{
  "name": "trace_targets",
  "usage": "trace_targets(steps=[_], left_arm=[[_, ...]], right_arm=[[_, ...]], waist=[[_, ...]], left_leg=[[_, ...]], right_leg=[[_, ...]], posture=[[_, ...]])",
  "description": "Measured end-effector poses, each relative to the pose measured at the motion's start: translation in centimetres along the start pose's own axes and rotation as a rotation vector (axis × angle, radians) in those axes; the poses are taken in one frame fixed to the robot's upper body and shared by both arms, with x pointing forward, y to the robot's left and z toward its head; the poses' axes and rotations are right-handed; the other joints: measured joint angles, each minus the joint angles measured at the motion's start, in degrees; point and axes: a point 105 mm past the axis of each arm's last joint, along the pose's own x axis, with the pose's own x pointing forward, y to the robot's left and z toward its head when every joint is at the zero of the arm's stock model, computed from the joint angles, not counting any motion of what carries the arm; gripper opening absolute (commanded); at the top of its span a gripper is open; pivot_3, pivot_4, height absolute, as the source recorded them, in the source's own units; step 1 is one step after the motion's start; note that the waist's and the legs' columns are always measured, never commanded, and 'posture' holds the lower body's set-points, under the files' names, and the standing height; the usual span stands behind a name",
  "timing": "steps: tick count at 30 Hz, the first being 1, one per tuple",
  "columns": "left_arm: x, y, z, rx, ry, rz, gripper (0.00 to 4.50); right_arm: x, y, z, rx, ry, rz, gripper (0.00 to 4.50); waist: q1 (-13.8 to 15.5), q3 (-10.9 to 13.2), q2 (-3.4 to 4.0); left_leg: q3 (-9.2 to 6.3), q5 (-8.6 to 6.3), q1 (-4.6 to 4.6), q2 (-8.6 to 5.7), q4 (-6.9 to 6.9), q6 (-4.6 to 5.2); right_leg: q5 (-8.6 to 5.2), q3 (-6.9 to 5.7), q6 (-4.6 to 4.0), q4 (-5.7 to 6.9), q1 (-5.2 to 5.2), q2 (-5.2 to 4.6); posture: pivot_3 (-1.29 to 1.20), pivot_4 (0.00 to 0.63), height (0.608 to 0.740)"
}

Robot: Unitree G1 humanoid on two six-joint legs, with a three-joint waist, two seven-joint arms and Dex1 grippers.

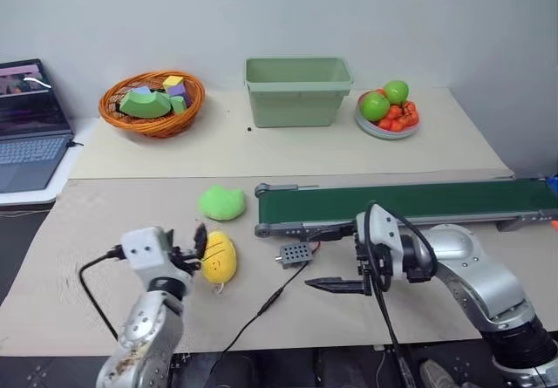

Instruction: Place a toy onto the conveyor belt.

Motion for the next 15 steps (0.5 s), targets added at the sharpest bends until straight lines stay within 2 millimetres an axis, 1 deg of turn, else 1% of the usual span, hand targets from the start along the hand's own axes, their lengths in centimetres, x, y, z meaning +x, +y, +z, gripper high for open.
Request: trace_targets(steps=[4,8,10,13,15], left_arm=[[0.5,1.0,-1.2,0.037,0.078,0.055,3.55],[0.9,1.4,-2.3,0.065,0.144,0.072,3.55],[1.1,1.2,-2.5,0.083,0.163,0.059,3.55],[1.8,0.3,-2.6,0.096,0.181,0.006,3.55],[1.9,-0.1,-3.0,0.095,0.202,-0.022,3.55]], right_arm=[[-0.5,-0.1,-0.1,0.011,0.011,-0.011,4.50],[-0.6,0.0,-0.2,0.019,0.016,-0.015,4.50],[-0.7,0.0,0.0,0.015,0.017,-0.023,4.50],[-1.1,-0.1,0.0,0.016,0.019,-0.049,4.50],[-1.1,0.0,-0.1,0.020,0.021,-0.052,4.50]], waist=[[0.01,0.00,0.00],[0.03,0.00,0.00],[0.06,0.00,0.00],[0.09,0.00,0.00],[0.05,0.00,0.00]], left_leg=[[0.00,0.00,0.00,-0.01,0.00,0.00],[0.00,0.00,-0.01,-0.02,0.00,-0.01],[0.00,0.00,-0.01,-0.02,0.00,-0.01],[0.00,0.00,-0.01,-0.02,0.01,0.00],[0.00,0.00,-0.01,-0.02,0.00,-0.01]], right_leg=[[0.00,0.01,0.00,0.00,0.00,-0.01],[0.00,0.00,0.00,-0.02,-0.01,-0.01],[0.00,0.00,0.00,-0.02,-0.02,-0.02],[0.00,0.00,0.00,-0.02,0.01,-0.03],[0.00,0.00,0.00,-0.02,-0.01,-0.02]], posture=[[0.00,0.150,0.728],[0.00,0.150,0.728],[0.00,0.150,0.728],[0.00,0.150,0.728],[0.00,0.150,0.728]])
